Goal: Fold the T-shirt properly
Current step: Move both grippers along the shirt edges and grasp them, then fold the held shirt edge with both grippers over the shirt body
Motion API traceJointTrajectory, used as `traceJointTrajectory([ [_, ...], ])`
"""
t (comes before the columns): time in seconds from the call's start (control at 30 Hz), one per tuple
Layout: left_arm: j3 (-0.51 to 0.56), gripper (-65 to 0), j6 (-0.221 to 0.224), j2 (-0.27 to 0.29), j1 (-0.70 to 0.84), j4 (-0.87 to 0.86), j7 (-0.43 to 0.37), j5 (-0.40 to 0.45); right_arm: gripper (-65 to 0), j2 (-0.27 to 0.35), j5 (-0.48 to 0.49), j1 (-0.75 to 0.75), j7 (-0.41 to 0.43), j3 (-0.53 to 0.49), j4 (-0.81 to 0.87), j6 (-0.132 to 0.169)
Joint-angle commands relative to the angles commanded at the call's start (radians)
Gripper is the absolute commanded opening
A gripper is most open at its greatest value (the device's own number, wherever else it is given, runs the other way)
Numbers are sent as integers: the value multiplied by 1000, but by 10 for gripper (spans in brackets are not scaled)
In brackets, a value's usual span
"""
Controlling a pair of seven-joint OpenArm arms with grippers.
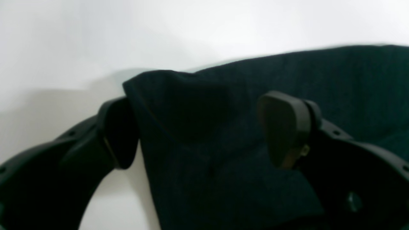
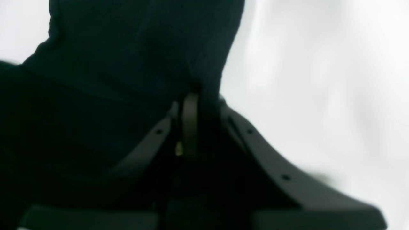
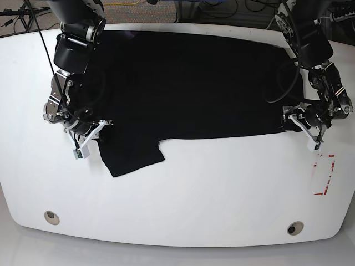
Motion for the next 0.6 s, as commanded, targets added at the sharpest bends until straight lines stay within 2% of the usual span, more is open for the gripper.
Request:
traceJointTrajectory([
  [0.07,0,-256,0,0,0,0,0,-3,-591,0,0,0,0,0,0,0],
  [0.1,0,-326,0,0,0,2,0,-3,-593,0,0,0,0,0,2,0],
  [0.2,0,-465,0,0,0,3,-2,-5,-595,0,0,0,0,0,2,0],
  [0.27,-2,-582,0,0,0,5,-3,-5,-614,0,-2,3,0,0,2,0],
  [0.33,-2,-639,0,0,0,5,-3,-5,-650,0,-3,6,0,0,9,0],
  [0.47,-2,-647,-3,0,-2,23,-3,-6,-650,0,-3,3,-5,0,74,0],
  [0.6,3,-649,-6,5,6,132,2,-8,-650,0,-3,2,-44,0,161,0],
])
